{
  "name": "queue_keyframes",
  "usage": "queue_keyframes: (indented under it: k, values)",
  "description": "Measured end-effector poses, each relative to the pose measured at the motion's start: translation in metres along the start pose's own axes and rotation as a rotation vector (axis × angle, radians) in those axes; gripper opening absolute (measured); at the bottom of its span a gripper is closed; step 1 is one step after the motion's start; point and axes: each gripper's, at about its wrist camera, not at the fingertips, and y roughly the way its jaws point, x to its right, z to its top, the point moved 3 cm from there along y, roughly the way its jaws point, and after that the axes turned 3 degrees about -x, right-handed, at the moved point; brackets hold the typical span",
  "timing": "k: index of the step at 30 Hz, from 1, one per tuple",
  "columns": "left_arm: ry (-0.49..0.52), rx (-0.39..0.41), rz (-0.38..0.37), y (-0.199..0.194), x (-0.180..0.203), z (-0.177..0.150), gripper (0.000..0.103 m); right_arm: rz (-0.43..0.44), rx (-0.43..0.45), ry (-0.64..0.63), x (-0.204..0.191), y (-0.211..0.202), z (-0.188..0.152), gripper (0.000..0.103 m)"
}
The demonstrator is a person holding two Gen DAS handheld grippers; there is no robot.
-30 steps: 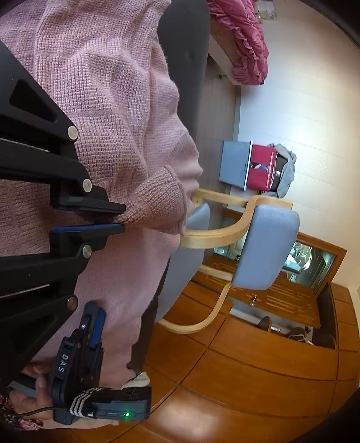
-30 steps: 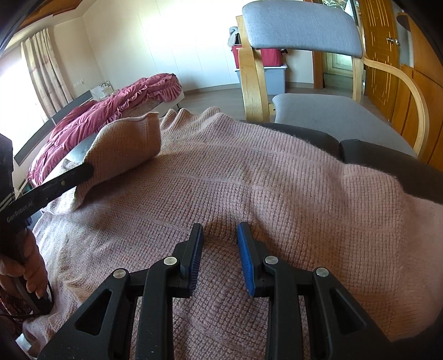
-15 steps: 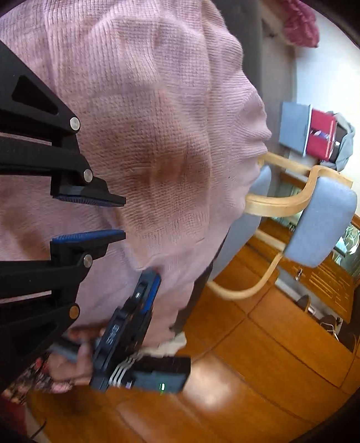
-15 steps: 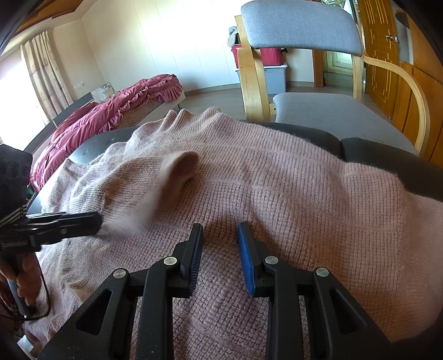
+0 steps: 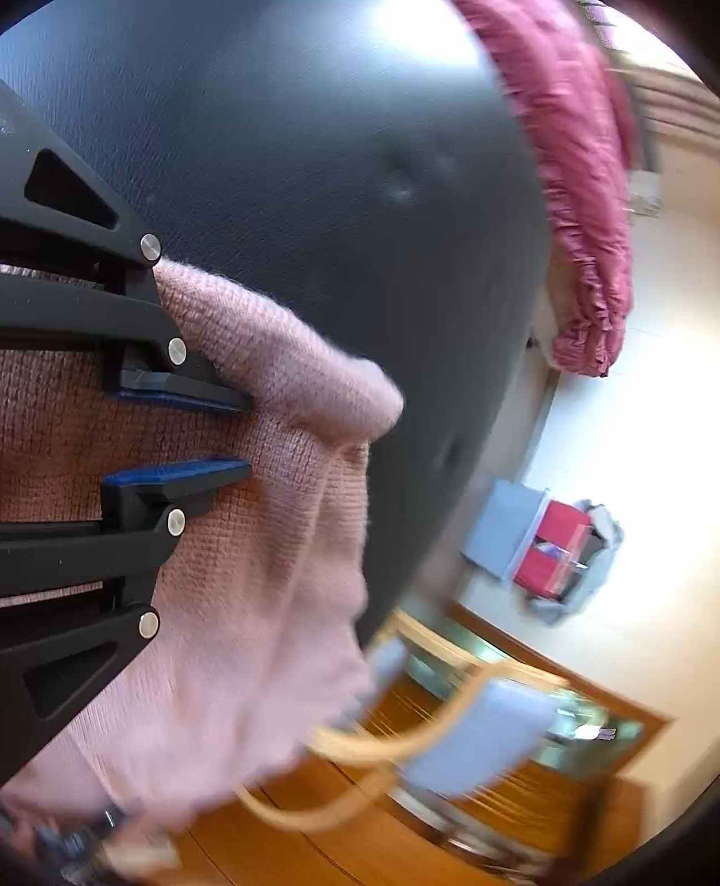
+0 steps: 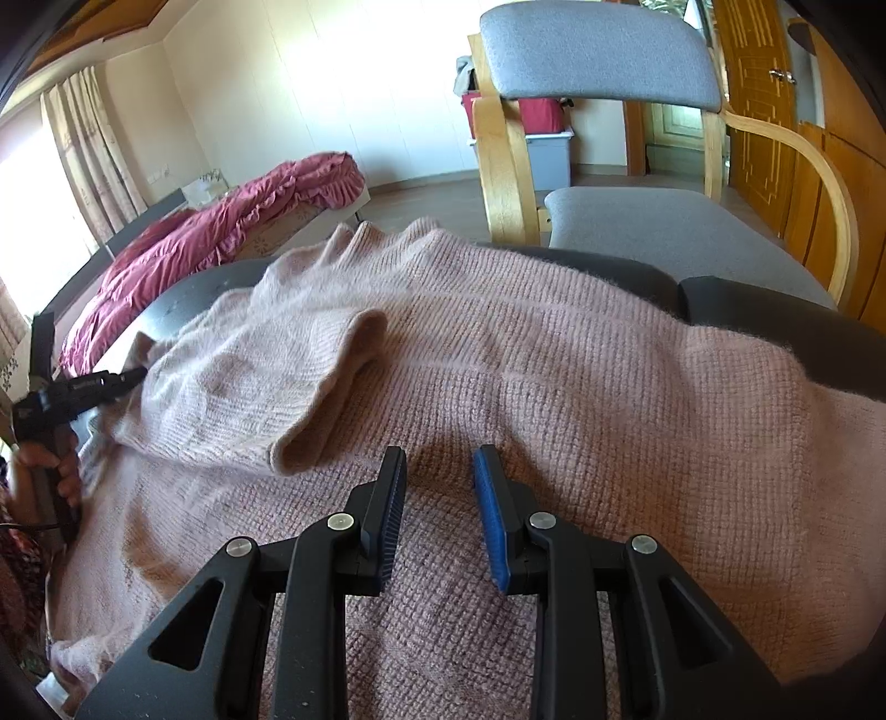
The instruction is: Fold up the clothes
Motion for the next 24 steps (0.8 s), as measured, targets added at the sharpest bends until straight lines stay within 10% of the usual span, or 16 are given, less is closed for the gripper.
queue_keyframes:
  k: [4, 12, 24]
  values:
    - [-0.029, 0.008, -0.034, -0.003, -0.009, -0.003, 0.016, 0.033, 0.078, 0.006, -0.012, -0.022, 0.011, 0.028]
    - [-0.040, 0.013, -0.053, -0.003, -0.004, -0.004, 0.016, 0.059, -0.093, -0.199, -0.091, 0.040, 0.022, 0.028]
    - [-0.235, 0.088, -0.137, -0.018, -0.038, 0.002, 0.014, 0.033, -0.138, -0.044, -0.059, 0.065, 0.002, 0.017]
